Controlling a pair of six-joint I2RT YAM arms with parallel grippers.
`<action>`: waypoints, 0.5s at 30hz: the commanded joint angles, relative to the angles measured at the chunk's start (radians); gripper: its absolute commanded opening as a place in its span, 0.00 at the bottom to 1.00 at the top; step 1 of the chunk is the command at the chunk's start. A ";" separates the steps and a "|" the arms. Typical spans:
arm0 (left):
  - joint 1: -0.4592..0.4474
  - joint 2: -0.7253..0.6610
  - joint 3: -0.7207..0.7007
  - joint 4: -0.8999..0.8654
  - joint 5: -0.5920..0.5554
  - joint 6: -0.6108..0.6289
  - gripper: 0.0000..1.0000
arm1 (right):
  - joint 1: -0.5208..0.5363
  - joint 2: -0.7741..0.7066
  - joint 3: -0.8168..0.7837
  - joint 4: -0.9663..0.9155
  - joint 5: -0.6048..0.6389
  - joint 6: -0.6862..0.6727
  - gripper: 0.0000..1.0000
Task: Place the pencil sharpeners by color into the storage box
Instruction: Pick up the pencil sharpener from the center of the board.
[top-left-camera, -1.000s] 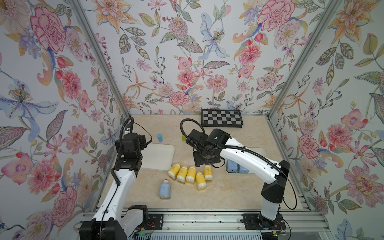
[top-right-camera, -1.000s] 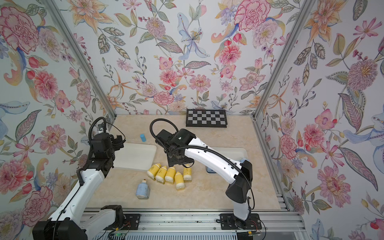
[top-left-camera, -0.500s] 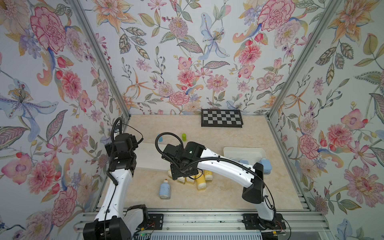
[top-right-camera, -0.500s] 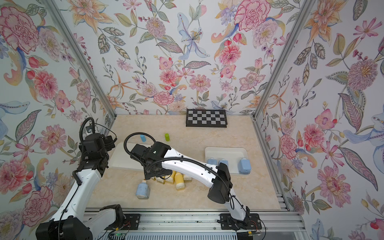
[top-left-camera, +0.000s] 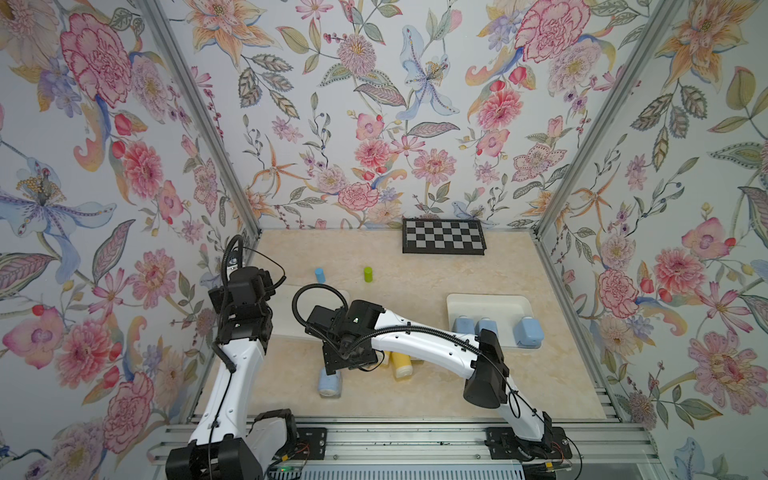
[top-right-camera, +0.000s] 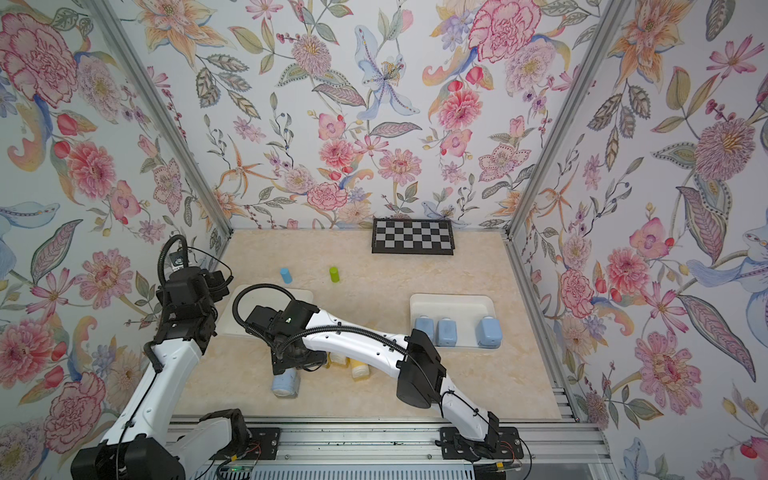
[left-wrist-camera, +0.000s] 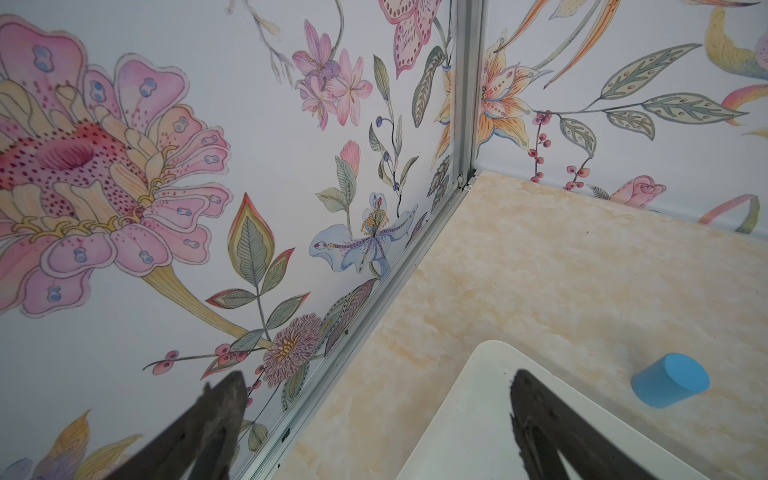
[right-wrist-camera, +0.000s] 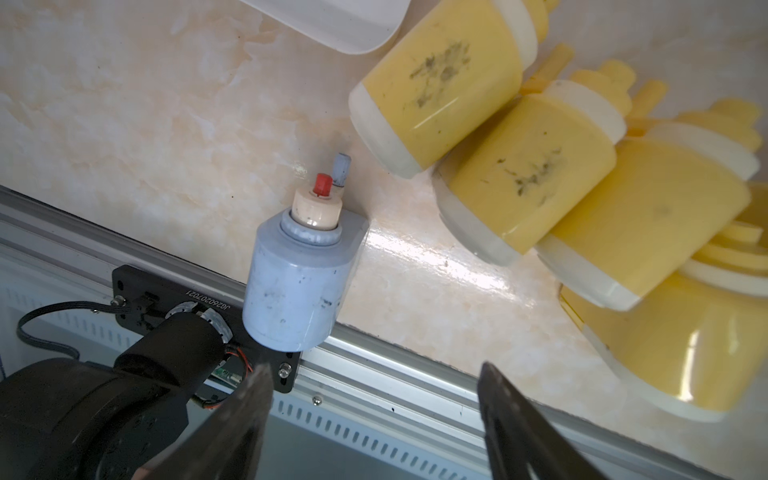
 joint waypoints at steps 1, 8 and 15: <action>0.006 -0.023 -0.002 -0.004 -0.027 -0.021 0.99 | 0.022 0.057 0.046 0.027 -0.041 0.033 0.80; 0.006 -0.036 -0.005 -0.005 -0.035 -0.023 1.00 | 0.038 0.121 0.084 0.038 -0.081 0.042 0.82; 0.005 -0.053 -0.007 -0.007 -0.053 -0.024 0.99 | 0.034 0.170 0.110 0.047 -0.115 0.052 0.82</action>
